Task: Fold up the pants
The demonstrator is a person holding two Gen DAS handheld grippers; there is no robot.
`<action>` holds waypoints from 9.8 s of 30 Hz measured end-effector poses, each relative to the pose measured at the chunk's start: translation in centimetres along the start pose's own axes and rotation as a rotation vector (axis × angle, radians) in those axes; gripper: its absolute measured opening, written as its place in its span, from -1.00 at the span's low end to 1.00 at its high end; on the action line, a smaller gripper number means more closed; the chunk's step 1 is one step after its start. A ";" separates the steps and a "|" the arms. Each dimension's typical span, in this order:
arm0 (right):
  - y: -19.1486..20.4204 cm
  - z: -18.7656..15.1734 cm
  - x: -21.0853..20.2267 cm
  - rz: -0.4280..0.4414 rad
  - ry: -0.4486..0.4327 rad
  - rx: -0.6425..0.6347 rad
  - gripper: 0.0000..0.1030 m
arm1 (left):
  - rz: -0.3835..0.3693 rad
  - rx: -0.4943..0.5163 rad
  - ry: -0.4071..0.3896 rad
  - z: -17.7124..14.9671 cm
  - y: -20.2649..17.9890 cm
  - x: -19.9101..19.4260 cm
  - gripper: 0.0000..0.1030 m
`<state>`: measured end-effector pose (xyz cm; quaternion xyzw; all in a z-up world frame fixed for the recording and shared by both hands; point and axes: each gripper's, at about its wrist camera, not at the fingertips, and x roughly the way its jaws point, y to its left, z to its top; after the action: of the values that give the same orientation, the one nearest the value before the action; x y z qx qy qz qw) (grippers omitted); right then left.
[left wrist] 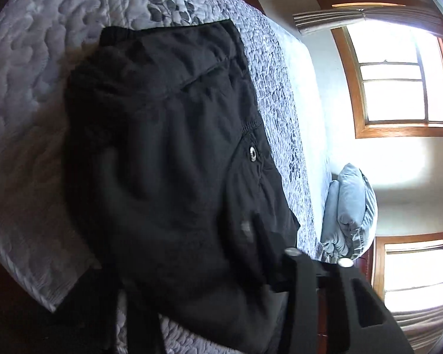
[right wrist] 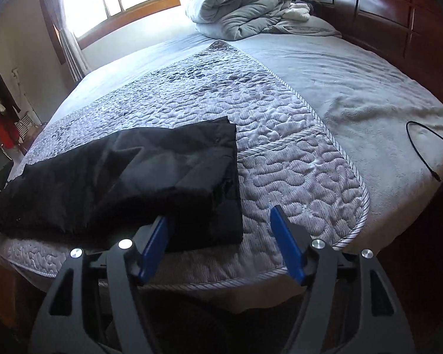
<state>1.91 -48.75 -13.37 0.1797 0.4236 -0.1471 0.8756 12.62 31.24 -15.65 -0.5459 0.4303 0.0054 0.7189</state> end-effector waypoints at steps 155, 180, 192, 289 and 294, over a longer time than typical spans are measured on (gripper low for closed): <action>-12.7 1.3 7.8 0.272 0.075 0.700 -0.18 | 0.421 0.396 -0.131 -10.2 -7.1 8.2 0.76; -13.4 2.6 10.1 0.330 0.094 0.810 -0.61 | 0.439 0.433 -0.082 -14.5 -8.1 11.7 0.89; -12.8 4.0 8.9 0.311 0.081 0.810 -0.67 | 0.356 0.362 -0.062 -14.4 -7.4 9.6 0.89; 31.7 1.1 9.4 0.509 0.329 -0.431 -0.81 | 0.318 0.327 -0.011 -16.5 -6.9 10.6 0.92; 31.4 1.1 9.2 0.541 0.335 -0.424 -0.63 | 0.325 0.323 -0.013 -16.4 -7.0 10.7 0.92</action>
<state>21.02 -22.20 -14.07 0.1217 0.5189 0.2115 0.8193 12.61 10.56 -17.44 -0.3475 0.5031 0.0557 0.7894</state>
